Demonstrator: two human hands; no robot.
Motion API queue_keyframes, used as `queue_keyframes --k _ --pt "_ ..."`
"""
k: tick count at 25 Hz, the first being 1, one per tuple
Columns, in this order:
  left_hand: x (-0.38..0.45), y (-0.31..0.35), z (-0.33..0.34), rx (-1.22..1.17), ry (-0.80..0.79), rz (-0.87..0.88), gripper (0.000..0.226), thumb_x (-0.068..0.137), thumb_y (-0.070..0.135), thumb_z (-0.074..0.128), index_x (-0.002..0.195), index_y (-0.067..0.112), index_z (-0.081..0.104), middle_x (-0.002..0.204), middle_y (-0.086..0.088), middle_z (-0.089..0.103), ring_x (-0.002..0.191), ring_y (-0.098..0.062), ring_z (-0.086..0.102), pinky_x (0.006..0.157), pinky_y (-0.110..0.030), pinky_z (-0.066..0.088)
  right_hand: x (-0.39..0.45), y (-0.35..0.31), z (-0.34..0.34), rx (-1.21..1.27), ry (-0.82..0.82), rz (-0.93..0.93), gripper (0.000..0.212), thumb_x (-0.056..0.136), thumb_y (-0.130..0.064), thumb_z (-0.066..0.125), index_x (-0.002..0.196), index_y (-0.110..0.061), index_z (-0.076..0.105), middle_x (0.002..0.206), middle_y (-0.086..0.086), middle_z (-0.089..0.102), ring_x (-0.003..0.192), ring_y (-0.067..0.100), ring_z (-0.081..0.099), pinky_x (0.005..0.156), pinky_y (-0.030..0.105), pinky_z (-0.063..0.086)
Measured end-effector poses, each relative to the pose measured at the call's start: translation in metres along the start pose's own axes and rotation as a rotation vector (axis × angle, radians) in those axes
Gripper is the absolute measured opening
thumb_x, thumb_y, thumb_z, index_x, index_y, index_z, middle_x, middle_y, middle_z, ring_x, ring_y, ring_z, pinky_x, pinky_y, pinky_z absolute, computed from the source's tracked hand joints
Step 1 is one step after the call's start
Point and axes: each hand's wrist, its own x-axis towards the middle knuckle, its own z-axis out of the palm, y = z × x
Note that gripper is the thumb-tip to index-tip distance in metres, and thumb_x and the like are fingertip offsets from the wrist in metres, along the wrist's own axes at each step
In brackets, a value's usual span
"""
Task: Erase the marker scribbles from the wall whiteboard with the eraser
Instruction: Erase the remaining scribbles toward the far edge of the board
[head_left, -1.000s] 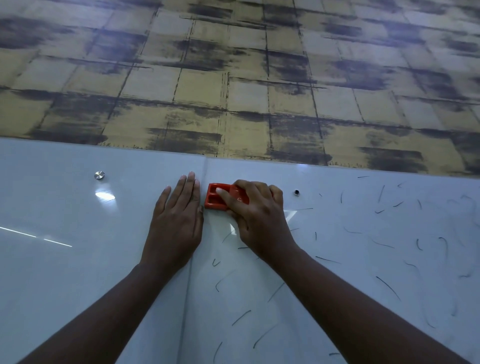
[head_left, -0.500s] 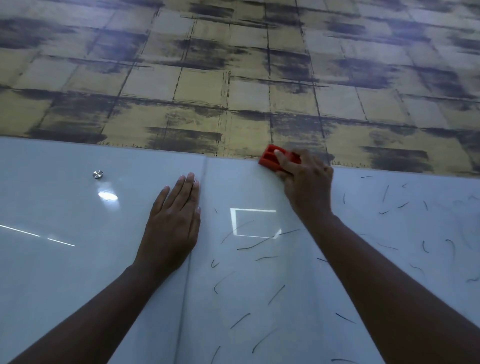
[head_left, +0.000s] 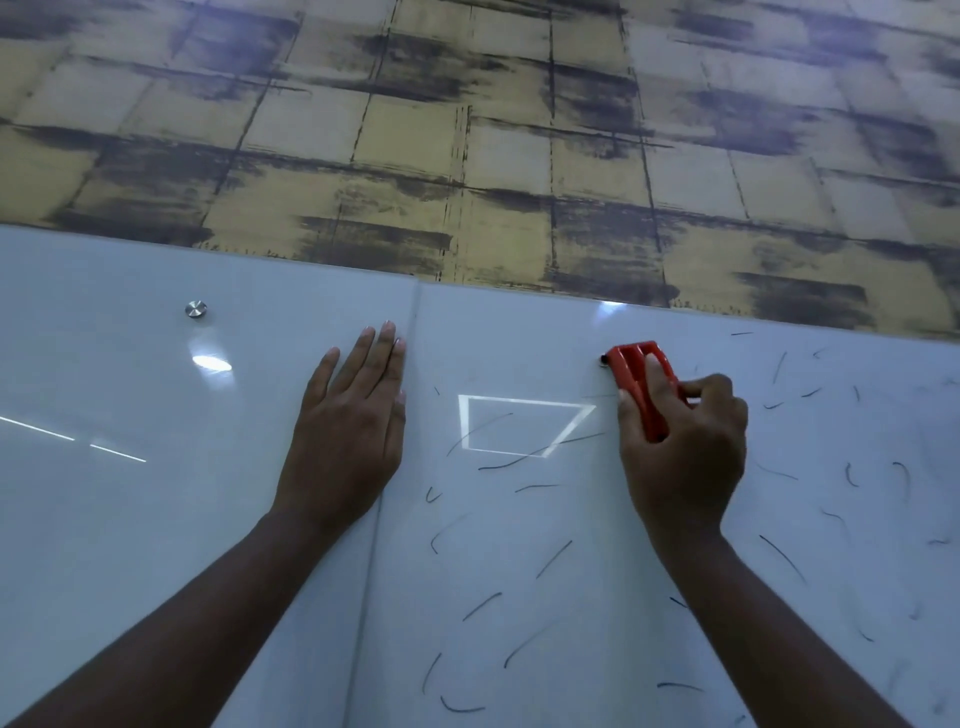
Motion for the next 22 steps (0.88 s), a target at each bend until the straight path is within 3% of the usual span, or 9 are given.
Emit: queue_keyframes --k 4,7,11,16,22 --pt "-0.001 0.001 0.001 0.034 0.026 0.001 0.062 0.109 0.027 0.021 0.161 0.000 0.038 0.170 -0.015 0.032 0.160 -0.030 0.030 0.130 -0.055 0.027 -0.032 -0.018 -0.005 0.052 -0.016 -0.033 0.049 0.090 -0.035 0.075 0.133 -0.014 0.069 0.098 0.009 0.053 0.086 0.019 0.043 0.068 0.038 0.054" --pt "-0.001 0.003 0.001 0.043 0.015 -0.006 0.061 0.109 0.027 0.021 0.162 0.001 0.037 0.171 -0.014 0.030 0.161 -0.030 0.028 0.130 -0.055 0.026 -0.031 -0.044 0.001 0.090 -0.066 -0.067 0.048 0.090 -0.034 0.076 0.134 -0.014 0.069 0.098 0.010 0.055 0.086 0.024 0.049 0.069 0.042 0.055" --pt "-0.002 0.004 0.000 0.024 0.001 -0.026 0.060 0.110 0.029 0.023 0.162 0.001 0.037 0.171 -0.016 0.031 0.161 -0.031 0.027 0.131 -0.055 0.025 -0.029 -0.088 0.009 0.133 -0.150 -0.057 0.053 0.092 -0.036 0.073 0.140 -0.015 0.064 0.113 0.013 0.060 0.096 0.027 0.055 0.081 0.045 0.058" --pt "-0.007 0.001 -0.002 -0.049 -0.025 -0.037 0.058 0.111 0.030 0.032 0.162 0.003 0.036 0.171 -0.014 0.029 0.161 -0.028 0.023 0.133 -0.052 0.020 -0.067 -0.124 0.008 0.158 -0.209 -0.281 0.056 0.096 -0.044 0.063 0.145 -0.015 0.059 0.114 0.012 0.061 0.096 0.026 0.057 0.078 0.039 0.058" --pt "-0.013 0.000 -0.005 -0.041 -0.021 -0.024 0.062 0.110 0.034 0.024 0.162 0.004 0.037 0.171 -0.014 0.030 0.161 -0.028 0.024 0.132 -0.051 0.021 -0.083 -0.094 -0.003 0.137 -0.216 -0.509 0.052 0.095 -0.046 0.063 0.140 -0.019 0.063 0.104 0.011 0.061 0.088 0.026 0.055 0.070 0.039 0.050"
